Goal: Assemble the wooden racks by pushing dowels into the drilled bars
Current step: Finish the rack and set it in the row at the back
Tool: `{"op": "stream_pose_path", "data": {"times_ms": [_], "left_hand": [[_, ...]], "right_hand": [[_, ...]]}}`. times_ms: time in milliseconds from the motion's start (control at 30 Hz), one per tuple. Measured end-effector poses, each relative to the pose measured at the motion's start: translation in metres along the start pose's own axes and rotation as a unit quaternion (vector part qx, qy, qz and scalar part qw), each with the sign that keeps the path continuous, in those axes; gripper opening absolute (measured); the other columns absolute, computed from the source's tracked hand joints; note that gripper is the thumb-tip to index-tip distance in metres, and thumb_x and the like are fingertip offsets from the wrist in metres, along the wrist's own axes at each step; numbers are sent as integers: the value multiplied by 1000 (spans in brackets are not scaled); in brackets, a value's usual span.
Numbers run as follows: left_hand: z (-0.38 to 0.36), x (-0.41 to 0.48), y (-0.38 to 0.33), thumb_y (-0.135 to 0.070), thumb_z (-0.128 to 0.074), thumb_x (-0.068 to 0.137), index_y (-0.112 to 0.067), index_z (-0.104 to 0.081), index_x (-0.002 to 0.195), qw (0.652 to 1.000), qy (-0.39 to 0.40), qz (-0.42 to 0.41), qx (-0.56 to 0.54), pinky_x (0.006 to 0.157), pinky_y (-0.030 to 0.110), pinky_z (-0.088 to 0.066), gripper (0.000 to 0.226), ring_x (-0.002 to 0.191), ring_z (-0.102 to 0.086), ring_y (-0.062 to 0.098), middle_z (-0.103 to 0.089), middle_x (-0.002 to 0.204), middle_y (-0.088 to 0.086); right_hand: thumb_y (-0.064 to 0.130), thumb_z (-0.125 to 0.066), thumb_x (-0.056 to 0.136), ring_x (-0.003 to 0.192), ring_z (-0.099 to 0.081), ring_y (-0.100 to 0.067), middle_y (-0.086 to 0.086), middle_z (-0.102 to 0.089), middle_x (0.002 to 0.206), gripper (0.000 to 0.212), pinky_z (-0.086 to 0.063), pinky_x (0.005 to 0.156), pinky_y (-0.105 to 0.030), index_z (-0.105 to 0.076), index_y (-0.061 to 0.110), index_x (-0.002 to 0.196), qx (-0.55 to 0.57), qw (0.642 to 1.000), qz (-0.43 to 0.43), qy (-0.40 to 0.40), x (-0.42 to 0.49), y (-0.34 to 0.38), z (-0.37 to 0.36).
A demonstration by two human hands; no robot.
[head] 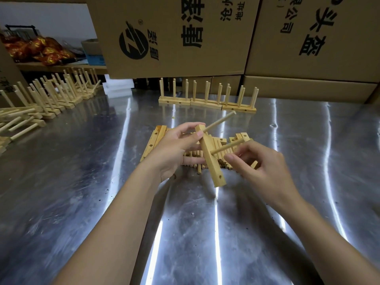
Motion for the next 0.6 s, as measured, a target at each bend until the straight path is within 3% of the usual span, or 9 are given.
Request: {"op": "stream_pose_path", "data": {"times_ms": [133, 233, 333, 467, 600], "left_hand": [[17, 1, -7, -14, -66, 105, -13, -71, 129, 993, -68, -8, -98, 76, 42, -66, 25, 105, -78, 29, -77, 112, 11], [30, -1, -9, -14, -63, 106, -8, -69, 127, 979, -122, -19, -160, 75, 39, -65, 23, 106, -78, 29, -78, 106, 10], [39, -3, -10, -15, -62, 107, -8, -69, 124, 968, -154, -33, -194, 74, 37, -65, 20, 101, -79, 27, -77, 106, 11], [47, -5, -13, -17, -63, 107, -9, -68, 124, 960, -172, -46, -216, 74, 36, -65, 20, 104, -79, 27, -76, 111, 13], [50, -5, -14, -17, -64, 106, -10, -69, 123, 958, -177, -50, -219, 75, 38, -65, 19, 105, -78, 29, -75, 114, 15]], "right_hand": [[51, -66, 96, 80, -67, -10, 17, -70, 82, 20, -43, 67, -15, -68, 33, 87, -50, 999, 7, -11, -3, -11, -7], [32, -70, 98, 95, -61, -7, 21, -66, 92, 2, -48, 82, -28, -69, 32, 96, -111, 993, 35, 20, -6, -22, -23], [27, -72, 97, 110, -54, -15, 15, -63, 108, 12, -46, 96, -36, -70, 26, 109, -201, 975, 90, 26, -7, -28, -36], [32, -73, 95, 132, -50, -20, 11, -64, 134, 42, -39, 108, -38, -67, 26, 136, -272, 955, 117, 24, -3, -26, -48], [37, -76, 94, 129, -54, -18, 12, -67, 129, 37, -31, 106, -31, -71, 27, 130, -291, 948, 124, 17, -2, -29, -51]]}}
Point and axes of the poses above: each hand's wrist, its own x-axis towards the middle knuckle, its own z-axis out of the back of the hand, y = z × x, the point moved 6 cm from there along x, towards the middle knuckle
